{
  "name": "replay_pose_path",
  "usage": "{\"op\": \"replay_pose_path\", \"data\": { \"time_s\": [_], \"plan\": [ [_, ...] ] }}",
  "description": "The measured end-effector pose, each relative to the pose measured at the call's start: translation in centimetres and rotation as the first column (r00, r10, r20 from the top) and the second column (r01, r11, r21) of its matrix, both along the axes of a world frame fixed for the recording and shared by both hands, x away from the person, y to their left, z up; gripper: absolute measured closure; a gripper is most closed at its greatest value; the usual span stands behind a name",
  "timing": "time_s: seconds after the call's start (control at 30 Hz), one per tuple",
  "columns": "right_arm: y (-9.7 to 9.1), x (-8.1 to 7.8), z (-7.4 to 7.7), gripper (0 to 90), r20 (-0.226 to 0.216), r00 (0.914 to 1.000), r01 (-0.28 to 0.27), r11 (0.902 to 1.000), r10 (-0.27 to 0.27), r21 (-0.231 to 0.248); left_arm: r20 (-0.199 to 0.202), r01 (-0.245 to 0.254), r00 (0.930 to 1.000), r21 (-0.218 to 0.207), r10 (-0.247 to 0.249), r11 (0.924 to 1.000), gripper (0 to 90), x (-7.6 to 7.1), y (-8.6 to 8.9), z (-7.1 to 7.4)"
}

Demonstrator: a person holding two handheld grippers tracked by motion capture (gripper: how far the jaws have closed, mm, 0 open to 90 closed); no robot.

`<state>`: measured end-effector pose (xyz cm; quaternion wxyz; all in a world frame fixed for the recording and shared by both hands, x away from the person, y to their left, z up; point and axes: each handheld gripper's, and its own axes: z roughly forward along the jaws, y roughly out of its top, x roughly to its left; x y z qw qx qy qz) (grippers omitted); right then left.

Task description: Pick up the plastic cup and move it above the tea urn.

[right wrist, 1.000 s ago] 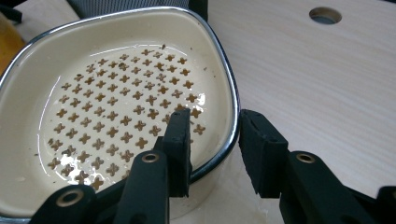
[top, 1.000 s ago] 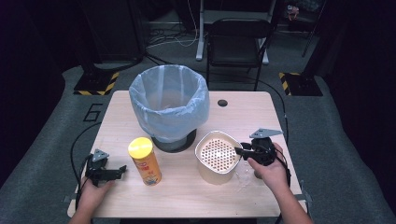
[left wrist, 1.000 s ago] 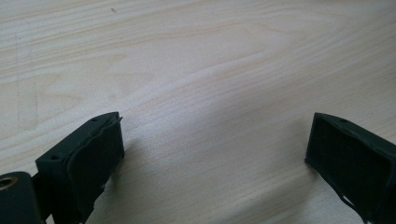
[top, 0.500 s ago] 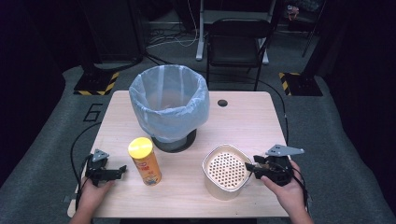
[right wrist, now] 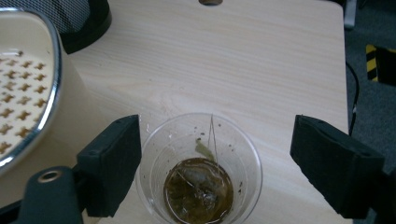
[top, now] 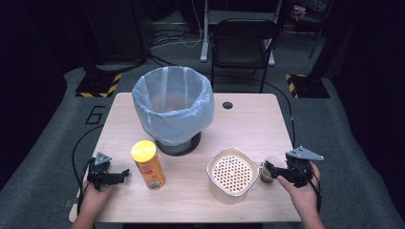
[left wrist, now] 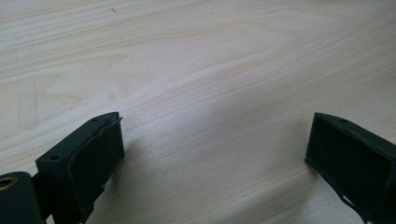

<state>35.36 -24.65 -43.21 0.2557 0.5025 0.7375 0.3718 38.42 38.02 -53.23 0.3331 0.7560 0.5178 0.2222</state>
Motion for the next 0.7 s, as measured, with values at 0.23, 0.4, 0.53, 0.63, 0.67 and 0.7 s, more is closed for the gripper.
{"op": "replay_pose_path", "data": {
  "time_s": [0.23, 0.4, 0.53, 0.63, 0.67, 0.7],
  "plan": [
    [1.0, 0.3, -1.5, 15.1, -0.018, 0.9997, 0.018, 0.9998, -0.018, 0.000, 0.001, 0.001, 1.0000, 0.003, -0.001, 1.0000, 3.9, 0.0, 0.0, 0.0],
    [1.9, 0.7, -2.9, 15.3, -0.025, 0.9984, 0.050, 0.9986, -0.051, -0.015, 0.000, 0.000, 1.0000, 0.000, 0.000, 1.0000, 3.9, 0.0, 0.0, 0.0],
    [2.3, 0.6, -3.9, 16.1, -0.029, 0.9966, 0.076, 0.9962, -0.077, -0.042, 0.001, 0.000, 1.0000, 0.000, 0.000, 1.0000, 3.9, 0.0, 0.0, 0.0],
    [2.2, 0.5, -4.5, 18.7, -0.030, 0.9956, 0.087, 0.9953, -0.089, -0.041, -0.001, 0.001, 1.0000, -0.001, -0.001, 1.0000, 3.9, 0.0, 0.0, 0.0],
    [2.1, 0.5, -4.6, 19.7, -0.038, 0.9951, 0.090, 0.9950, -0.091, -0.044, 0.000, 0.000, 1.0000, 0.002, 0.000, 1.0000, 3.9, 0.0, 0.0, 0.0],
    [1.9, 0.5, -4.7, 20.1, -0.033, 0.9956, 0.086, 0.9952, -0.088, -0.045, 0.000, 0.002, 1.0000, 0.004, -0.002, 1.0000, 3.9, 0.0, 0.0, 0.0]
  ]
}}
